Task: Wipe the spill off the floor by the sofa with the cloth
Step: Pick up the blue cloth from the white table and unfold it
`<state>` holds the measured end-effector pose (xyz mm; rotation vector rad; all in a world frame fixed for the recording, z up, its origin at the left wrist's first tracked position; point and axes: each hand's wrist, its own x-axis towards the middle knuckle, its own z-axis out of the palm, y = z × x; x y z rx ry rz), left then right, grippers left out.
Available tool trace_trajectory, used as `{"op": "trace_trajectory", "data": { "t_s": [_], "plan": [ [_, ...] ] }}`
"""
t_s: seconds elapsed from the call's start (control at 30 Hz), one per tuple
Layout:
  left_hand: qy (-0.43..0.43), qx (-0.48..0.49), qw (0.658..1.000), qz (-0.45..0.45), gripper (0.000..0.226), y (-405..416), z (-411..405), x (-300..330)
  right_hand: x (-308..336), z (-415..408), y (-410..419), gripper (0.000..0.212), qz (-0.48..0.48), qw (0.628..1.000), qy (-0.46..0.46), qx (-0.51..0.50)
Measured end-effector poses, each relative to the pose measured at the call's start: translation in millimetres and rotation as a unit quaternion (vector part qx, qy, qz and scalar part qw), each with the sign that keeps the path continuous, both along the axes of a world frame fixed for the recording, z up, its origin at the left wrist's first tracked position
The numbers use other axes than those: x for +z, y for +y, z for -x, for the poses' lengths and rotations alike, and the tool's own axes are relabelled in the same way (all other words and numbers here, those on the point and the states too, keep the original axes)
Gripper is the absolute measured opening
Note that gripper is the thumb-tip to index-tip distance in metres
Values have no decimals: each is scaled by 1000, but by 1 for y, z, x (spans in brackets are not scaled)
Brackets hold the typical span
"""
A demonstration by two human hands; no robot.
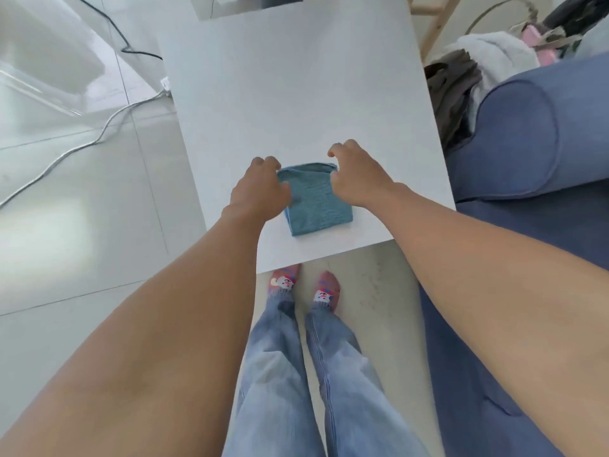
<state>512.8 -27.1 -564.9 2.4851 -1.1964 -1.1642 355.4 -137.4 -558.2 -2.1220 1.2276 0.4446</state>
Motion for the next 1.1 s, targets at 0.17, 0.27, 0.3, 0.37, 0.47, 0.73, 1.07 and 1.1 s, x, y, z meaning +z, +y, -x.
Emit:
{"op": "trace_trajectory", "data": {
  "t_s": [0.17,0.27,0.3,0.37,0.47,0.73,1.07,1.1],
  "plan": [
    [6,10,1000,11,50,-16,-3,-58,-67,-7,-11,43,-6,1000,7,17],
    [-7,16,1000,2,41,-24,-1,-73,-86,-6,-8,37,19,1000,10,10],
    [-8,22,1000,4,36,-26,0,-75,-90,-6,-7,36,28,1000,6,2],
    [-12,33,999,14,29,-27,-1,-82,-97,-8,-6,31,37,999,-16,-14],
    [-23,32,999,6,24,-25,-3,-89,-101,-7,-6,15,35,998,-32,-42],
    [60,-2,998,6,12,-13,-5,-64,-68,9,1,7,6,996,-38,-81],
    [86,-78,992,55,21,-49,-3,54,57,36,-1,14,-27,985,-89,-144],
    [83,-93,990,62,19,-56,1,69,72,41,-4,13,-17,984,-94,-151]
  ]
}}
